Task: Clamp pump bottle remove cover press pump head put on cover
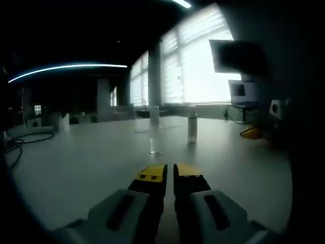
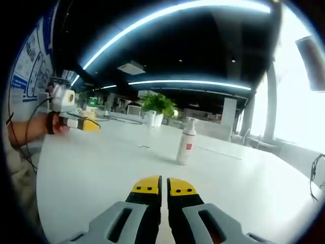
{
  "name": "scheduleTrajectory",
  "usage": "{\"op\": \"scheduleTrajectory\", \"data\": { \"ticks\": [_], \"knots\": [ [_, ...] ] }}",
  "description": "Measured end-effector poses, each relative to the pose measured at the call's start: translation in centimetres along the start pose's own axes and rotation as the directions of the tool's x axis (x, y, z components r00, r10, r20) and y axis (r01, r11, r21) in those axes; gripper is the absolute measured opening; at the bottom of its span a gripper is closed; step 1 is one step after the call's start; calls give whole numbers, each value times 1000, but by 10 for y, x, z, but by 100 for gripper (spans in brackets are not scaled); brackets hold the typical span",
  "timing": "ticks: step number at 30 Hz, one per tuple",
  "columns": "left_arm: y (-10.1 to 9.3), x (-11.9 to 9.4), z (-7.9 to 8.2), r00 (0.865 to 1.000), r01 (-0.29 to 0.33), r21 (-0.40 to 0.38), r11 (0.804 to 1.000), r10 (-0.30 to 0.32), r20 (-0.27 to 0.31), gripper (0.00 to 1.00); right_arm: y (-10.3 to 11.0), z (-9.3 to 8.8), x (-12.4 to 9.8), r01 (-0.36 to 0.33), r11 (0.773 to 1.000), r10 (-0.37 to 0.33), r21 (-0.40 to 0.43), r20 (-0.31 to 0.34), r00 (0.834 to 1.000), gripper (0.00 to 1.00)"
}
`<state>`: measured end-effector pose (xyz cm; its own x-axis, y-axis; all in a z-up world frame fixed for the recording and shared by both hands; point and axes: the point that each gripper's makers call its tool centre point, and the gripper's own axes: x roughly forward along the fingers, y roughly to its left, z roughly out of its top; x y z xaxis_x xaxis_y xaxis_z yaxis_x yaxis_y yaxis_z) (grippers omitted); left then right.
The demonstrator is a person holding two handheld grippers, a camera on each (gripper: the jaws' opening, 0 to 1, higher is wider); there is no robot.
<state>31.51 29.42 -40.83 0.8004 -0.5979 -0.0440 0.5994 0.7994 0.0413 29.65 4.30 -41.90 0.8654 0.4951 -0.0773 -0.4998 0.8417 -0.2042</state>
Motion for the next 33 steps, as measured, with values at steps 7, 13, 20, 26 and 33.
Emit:
{"op": "scheduleTrajectory", "data": {
  "ticks": [7,13,20,26,33],
  "knots": [
    [-4,0,4,1000,6,14,1000,-6,13,0,1,0,0,-2,1000,2,-2,1,1000,0],
    [-1,0,7,1000,-9,7,1000,9,28,0,2,1,0,-5,1000,5,-4,1,1000,0],
    [-2,-1,11,999,-15,30,999,14,39,1,2,1,0,-9,1000,9,-13,1,1000,0],
    [-2,-1,13,999,-1,27,1000,0,51,5,2,0,1,-10,1000,10,-11,-1,1000,0],
    [0,1,8,999,-3,41,999,2,33,6,3,0,1,-18,999,18,-29,-5,1000,0]
  ]
}}
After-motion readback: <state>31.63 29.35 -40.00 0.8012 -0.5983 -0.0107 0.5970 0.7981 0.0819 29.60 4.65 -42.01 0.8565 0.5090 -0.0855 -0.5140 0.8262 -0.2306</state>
